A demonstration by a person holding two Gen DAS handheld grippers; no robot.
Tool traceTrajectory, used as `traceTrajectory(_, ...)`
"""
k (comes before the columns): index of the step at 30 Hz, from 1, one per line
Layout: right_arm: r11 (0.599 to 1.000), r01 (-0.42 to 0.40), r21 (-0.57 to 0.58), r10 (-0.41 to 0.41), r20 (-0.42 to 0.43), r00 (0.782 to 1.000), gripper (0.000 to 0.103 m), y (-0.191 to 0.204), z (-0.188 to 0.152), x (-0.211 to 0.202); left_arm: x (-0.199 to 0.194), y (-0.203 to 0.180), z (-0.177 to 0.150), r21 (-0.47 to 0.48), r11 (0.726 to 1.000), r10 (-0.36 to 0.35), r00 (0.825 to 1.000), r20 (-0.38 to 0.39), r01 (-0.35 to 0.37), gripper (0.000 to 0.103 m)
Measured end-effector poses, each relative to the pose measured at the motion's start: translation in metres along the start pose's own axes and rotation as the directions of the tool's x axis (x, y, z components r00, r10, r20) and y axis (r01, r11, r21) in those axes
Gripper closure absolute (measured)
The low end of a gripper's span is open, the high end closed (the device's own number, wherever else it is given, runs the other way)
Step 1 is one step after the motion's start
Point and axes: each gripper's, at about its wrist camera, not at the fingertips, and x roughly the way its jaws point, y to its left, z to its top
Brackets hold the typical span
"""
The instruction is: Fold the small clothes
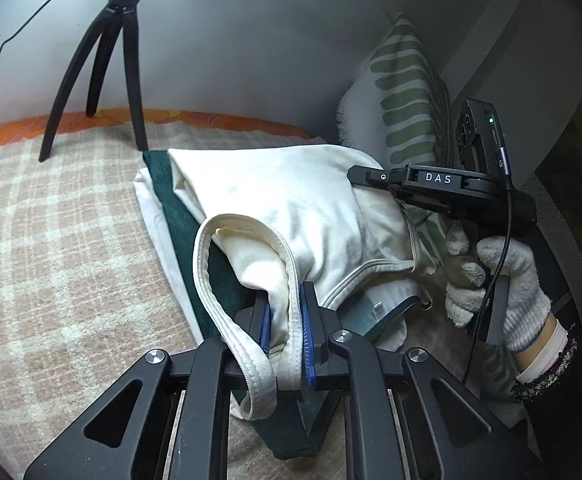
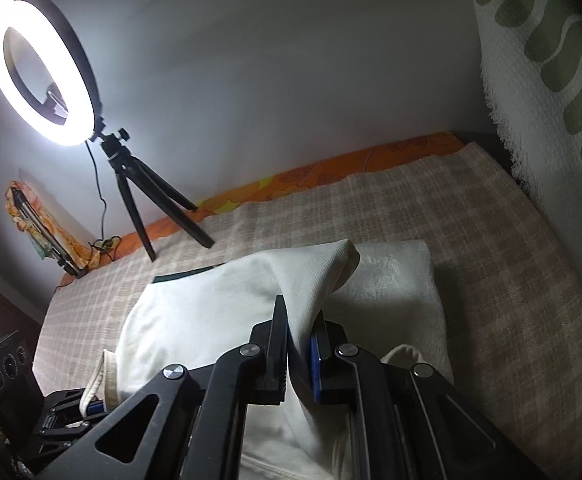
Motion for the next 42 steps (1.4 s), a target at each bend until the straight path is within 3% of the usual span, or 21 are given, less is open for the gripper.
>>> traceTrajectory(6,0.998,0.055,-0.01,-0.055,-0.011,0.998,0.093,-0.001,0.0,0.01,-0.007,0.0,-0.005,0.005,1.0,0.02,1.0,-0.011,-0.02,0.089)
traceTrajectory(10,0.982,0.184,-0.03,-0.184,-0.002,0.983,0.074,0.004,0.002,0.008,-0.013,-0.004,-0.004,0.003,0.999,0.034,0.999,-0.026,-0.034,0.065)
traceTrajectory(16,0.947,0.316,-0.048,-0.315,0.03,0.949,0.067,0.011,0.002,-0.009,-0.028,-0.004,-0.006,-0.008,0.998,0.067,0.997,-0.026,-0.067,0.054)
traceTrajectory(18,0.946,0.32,-0.045,-0.319,0.039,0.947,0.065,0.014,0.002,-0.016,-0.035,-0.005,-0.008,0.005,0.998,0.069,0.997,-0.018,-0.069,0.054)
traceTrajectory(22,0.942,0.335,-0.032,-0.333,0.071,0.94,0.046,0.023,-0.002,-0.033,-0.053,-0.008,-0.011,0.026,0.996,0.087,0.996,0.0,-0.087,0.047)
traceTrajectory(27,0.937,0.348,-0.031,-0.343,0.108,0.933,0.035,0.042,-0.007,-0.055,-0.078,-0.01,-0.017,0.037,0.994,0.104,0.994,0.026,-0.105,0.044)
traceTrajectory(33,0.925,0.377,-0.046,-0.366,0.16,0.917,0.016,0.07,-0.017,-0.08,-0.114,-0.017,-0.023,0.055,0.989,0.132,0.989,0.073,-0.136,0.031)
traceTrajectory(42,0.927,0.373,-0.034,-0.357,0.227,0.906,0.006,0.114,-0.04,-0.117,-0.166,-0.026,-0.034,0.093,0.976,0.181,0.974,0.137,-0.195,0.025)
